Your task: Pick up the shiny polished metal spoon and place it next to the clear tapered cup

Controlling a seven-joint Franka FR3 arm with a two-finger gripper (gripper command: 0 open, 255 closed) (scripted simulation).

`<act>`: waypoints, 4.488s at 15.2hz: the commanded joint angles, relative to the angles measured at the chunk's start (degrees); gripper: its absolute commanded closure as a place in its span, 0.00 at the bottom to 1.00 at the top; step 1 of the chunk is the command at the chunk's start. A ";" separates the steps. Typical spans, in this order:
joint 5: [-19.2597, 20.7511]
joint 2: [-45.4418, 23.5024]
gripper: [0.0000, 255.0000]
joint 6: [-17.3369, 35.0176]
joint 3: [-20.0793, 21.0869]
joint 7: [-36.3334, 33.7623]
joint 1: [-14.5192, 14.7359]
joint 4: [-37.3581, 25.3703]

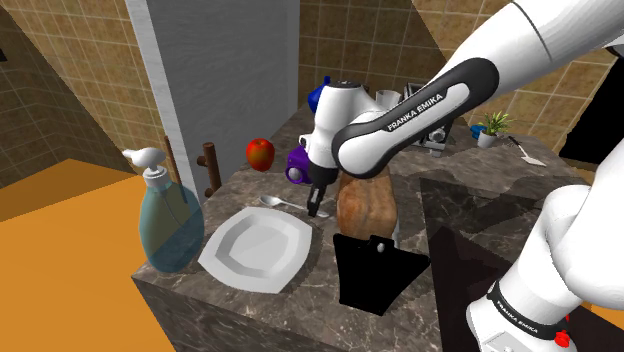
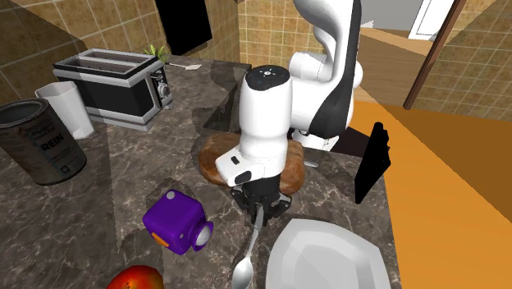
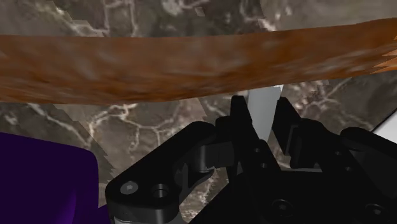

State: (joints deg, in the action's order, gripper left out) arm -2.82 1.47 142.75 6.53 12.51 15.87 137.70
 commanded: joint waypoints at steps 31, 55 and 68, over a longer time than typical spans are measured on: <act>-0.55 11.24 1.00 -25.09 -0.55 0.12 -0.13 -13.47; 0.40 13.21 1.00 -36.53 -9.82 13.91 -5.63 -22.29; -0.19 5.66 1.00 -38.60 -21.29 32.43 -12.60 -30.84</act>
State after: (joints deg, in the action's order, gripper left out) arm -2.88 7.70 104.34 -13.87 43.36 3.86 107.54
